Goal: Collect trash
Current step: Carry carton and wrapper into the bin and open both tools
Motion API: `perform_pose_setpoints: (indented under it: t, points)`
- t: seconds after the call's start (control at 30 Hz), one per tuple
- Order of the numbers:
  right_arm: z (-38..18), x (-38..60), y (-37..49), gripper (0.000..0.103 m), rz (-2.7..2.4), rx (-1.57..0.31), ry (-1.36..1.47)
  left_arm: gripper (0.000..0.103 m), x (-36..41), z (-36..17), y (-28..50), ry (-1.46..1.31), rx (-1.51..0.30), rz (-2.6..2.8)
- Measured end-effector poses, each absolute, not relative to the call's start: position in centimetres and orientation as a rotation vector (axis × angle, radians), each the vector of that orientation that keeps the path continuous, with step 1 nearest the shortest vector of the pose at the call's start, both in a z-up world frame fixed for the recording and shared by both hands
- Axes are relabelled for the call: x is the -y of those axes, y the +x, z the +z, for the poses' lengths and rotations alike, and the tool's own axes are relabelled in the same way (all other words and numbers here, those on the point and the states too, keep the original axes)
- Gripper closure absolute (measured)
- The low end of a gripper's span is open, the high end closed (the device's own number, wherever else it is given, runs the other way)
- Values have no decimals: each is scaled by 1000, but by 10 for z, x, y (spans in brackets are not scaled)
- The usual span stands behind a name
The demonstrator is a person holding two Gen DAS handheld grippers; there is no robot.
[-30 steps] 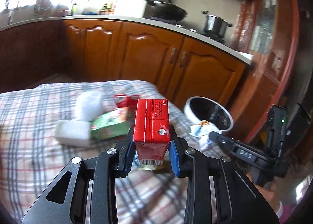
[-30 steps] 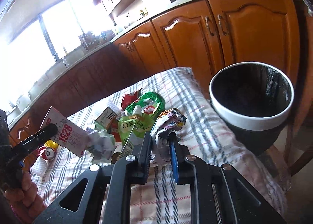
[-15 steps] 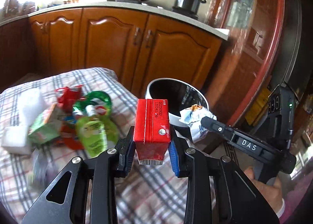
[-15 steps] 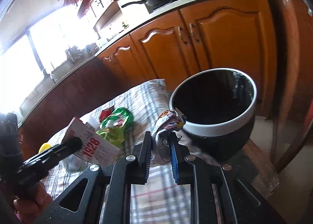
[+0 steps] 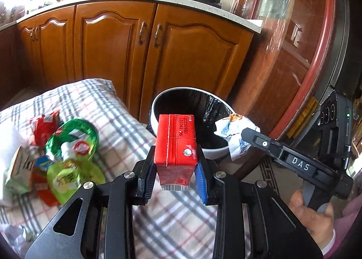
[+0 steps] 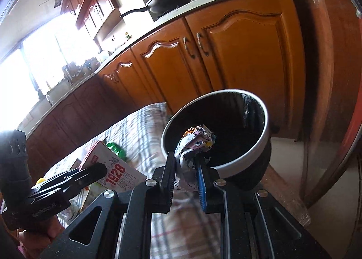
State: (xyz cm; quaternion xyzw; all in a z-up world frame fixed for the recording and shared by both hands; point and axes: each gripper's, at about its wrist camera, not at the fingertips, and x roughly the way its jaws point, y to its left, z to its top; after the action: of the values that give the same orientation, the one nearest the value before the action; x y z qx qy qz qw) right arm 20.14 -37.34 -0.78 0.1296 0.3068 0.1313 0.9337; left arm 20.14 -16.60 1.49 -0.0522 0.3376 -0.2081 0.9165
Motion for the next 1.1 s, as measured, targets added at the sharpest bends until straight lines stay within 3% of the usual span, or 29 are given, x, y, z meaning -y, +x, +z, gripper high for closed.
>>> perform_pose_setpoints:
  t: [1.0, 1.1]
  points:
    - [-13, 418, 289, 84, 207, -685, 257, 73, 231, 4, 313, -76, -792, -426]
    - [-17, 419, 295, 79, 206, -703, 271, 60, 232, 0, 318, -104, -820, -428]
